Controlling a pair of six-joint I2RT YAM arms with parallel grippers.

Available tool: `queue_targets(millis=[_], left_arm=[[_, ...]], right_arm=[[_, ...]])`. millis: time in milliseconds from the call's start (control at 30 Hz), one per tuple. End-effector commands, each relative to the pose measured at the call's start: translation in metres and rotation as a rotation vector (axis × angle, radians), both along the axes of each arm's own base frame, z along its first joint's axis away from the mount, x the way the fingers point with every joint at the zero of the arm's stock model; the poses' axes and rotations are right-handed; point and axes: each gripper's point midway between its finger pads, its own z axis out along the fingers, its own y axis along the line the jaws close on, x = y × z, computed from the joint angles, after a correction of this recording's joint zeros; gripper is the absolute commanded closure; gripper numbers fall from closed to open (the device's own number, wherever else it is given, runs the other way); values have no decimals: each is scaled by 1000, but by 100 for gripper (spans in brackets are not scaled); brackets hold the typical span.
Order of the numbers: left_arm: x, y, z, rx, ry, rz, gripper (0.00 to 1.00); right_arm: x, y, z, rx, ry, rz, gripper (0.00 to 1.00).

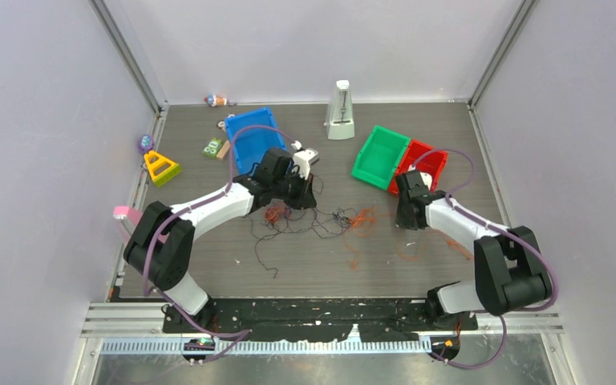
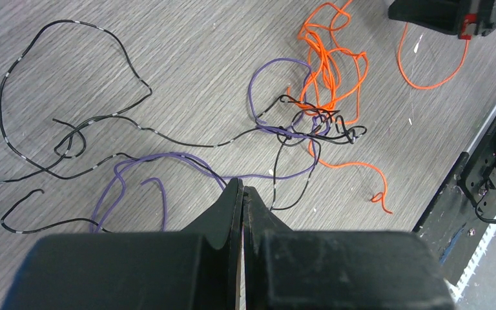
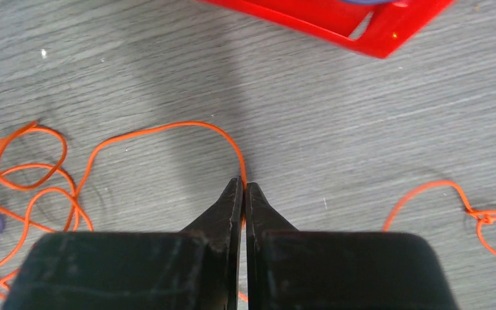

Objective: Untangle the cables
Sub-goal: Untie the cable.

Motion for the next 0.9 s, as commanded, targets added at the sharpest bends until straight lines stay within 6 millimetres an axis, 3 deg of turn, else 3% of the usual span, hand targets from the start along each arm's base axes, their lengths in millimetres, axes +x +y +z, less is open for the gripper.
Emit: queue_targets(millis=[0,133,300,433,467,500,533,600,667,767,867], left_arm=[[7,-3,21,-52,-74,7,100],[6,-3,24,-69,-83,1,100],[3,-7,31,-106,-96,-23,98],[0,-9,38,-137,-124,-30,93],[0,-9,39,-143,-128,-34,92],[-1,-11,43,-159,-136,-44,87],[-3,-12,46,-175,-142,-54,79],[-6,-16,52,-214,-155,-76,45],[-8,-21,61,-254,-188,-89,23],[-9,-27,72,-289,-240,-107,6],[-3,-33,84,-305,-275,-108,3]], right_arm=[[8,-10,40,-7,-127,-46,95],[8,-15,85,-15,-209,-42,95],[10,-21,163,-15,-363,-31,95],[7,-25,236,-12,-490,-19,95],[9,-25,263,2,-549,-16,95],[6,-25,275,0,-565,-7,95],[8,-23,302,21,-620,3,95],[7,-14,332,61,-665,51,95],[7,-1,349,111,-679,106,95],[7,14,362,173,-692,166,95],[9,28,371,223,-701,230,95]])
